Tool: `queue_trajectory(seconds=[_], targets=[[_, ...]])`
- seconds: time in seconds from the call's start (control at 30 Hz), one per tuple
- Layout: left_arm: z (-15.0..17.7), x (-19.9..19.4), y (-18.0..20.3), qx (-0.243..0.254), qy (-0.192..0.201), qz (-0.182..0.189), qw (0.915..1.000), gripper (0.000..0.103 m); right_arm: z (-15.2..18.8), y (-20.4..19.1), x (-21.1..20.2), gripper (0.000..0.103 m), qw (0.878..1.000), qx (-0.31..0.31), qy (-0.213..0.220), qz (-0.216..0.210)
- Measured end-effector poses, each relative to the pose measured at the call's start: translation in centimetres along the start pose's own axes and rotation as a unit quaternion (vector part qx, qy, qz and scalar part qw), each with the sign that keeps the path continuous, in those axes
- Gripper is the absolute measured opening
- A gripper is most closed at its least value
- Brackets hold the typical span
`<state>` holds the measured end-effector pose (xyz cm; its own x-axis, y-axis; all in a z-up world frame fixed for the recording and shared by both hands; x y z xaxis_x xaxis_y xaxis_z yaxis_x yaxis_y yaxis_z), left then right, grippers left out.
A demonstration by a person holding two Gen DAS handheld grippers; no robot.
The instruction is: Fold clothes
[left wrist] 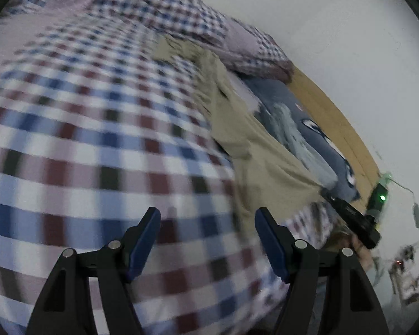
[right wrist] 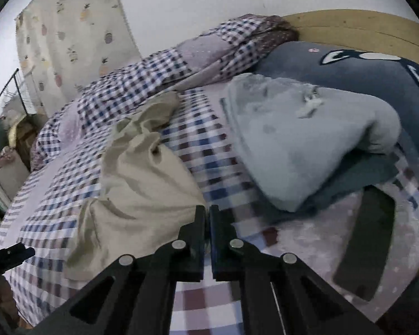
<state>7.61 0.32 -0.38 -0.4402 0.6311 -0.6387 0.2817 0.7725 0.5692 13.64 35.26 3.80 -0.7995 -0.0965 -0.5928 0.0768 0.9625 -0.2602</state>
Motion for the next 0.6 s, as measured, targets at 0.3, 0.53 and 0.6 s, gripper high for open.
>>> queue_trajectory(seconds=[0.3, 0.53, 0.6], targets=[[1.7, 3.1, 9.1, 0.212, 0.024, -0.066, 0.9747, 0.074, 0.7, 0.2, 0.6, 0.001, 1.000, -0.007, -0.015, -0.007], [4.1, 7.6, 13.6, 0.347, 0.032, -0.135, 0.9275, 0.074, 0.8, 0.5, 0.8, 0.002, 0.999, 0.002, -0.021, -0.029], [4.2, 8.9, 13.9, 0.370, 0.032, -0.163, 0.9142, 0.074, 0.8, 0.5, 0.8, 0.002, 0.999, 0.004, -0.021, -0.034]])
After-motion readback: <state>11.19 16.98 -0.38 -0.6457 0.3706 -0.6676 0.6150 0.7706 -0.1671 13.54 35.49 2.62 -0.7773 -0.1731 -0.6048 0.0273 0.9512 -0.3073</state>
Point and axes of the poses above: each gripper's, at about its wrist camera, not at the fingertips, and x roughly the way its jaws point, y to its right, z to its underside, the point moved 8 cm from there along x, roughly the way its jaws point, and after that the axes turned 4 degrees about -z, right-handed, at the moved point
